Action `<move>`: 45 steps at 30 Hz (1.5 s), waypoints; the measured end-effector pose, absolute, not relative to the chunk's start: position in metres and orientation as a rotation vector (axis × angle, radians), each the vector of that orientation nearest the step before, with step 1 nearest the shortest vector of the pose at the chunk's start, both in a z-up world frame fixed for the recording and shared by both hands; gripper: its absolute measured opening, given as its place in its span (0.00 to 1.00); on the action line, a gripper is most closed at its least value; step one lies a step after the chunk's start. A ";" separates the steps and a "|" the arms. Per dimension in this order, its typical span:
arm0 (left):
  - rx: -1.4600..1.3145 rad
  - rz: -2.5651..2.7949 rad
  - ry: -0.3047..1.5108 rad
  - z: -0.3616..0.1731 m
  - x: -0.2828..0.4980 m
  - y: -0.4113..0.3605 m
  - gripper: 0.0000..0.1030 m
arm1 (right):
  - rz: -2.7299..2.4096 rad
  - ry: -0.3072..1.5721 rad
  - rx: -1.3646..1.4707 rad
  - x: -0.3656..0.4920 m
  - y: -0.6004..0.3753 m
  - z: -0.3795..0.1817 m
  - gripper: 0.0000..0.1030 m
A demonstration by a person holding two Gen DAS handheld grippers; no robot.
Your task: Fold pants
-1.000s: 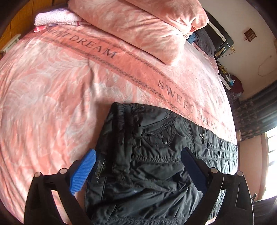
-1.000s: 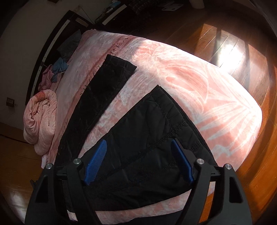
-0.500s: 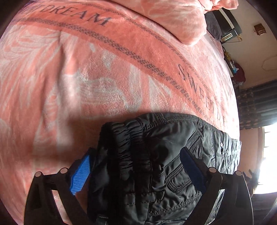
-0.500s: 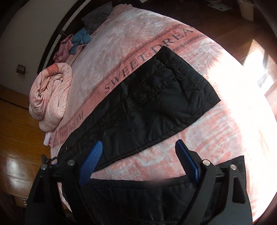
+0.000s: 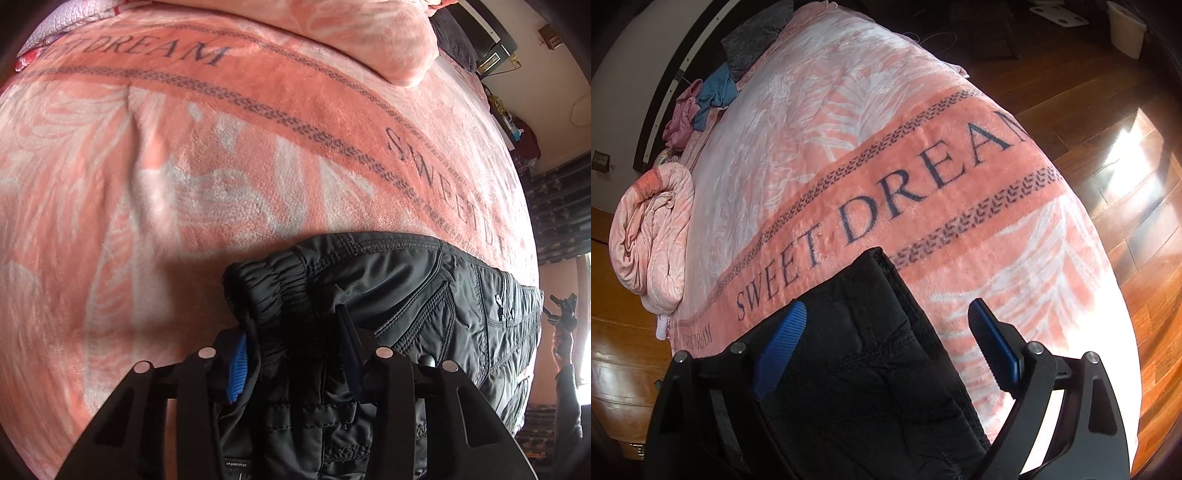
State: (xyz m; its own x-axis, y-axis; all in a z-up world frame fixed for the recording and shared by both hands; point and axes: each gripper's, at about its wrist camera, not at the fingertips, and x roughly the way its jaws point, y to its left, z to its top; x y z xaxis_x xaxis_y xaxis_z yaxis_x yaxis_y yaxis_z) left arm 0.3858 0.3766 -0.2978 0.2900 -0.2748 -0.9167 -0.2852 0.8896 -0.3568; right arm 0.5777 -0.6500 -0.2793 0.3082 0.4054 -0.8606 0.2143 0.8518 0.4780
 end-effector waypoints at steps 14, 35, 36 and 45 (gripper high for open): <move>-0.490 0.109 1.272 -0.289 0.382 0.369 0.26 | 0.286 1.302 0.531 0.590 -0.628 -0.279 0.10; -0.500 0.004 0.939 -0.142 0.305 0.343 0.22 | 0.227 1.001 0.444 0.411 -0.645 -0.110 0.07; -0.495 0.001 0.934 -0.138 0.300 0.342 0.22 | 0.224 0.995 0.445 0.401 -0.647 -0.108 0.07; -0.514 -0.017 0.901 -0.126 0.255 0.337 0.22 | 0.195 0.964 0.461 0.325 -0.656 -0.107 0.07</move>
State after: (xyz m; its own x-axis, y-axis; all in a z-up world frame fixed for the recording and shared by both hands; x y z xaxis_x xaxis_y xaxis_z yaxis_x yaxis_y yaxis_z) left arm 0.2551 0.3369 -0.1260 0.6294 -0.2251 -0.7437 -0.1975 0.8794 -0.4333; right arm 0.3252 -0.6559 -0.1075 0.5622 0.3598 -0.7446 0.0425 0.8867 0.4605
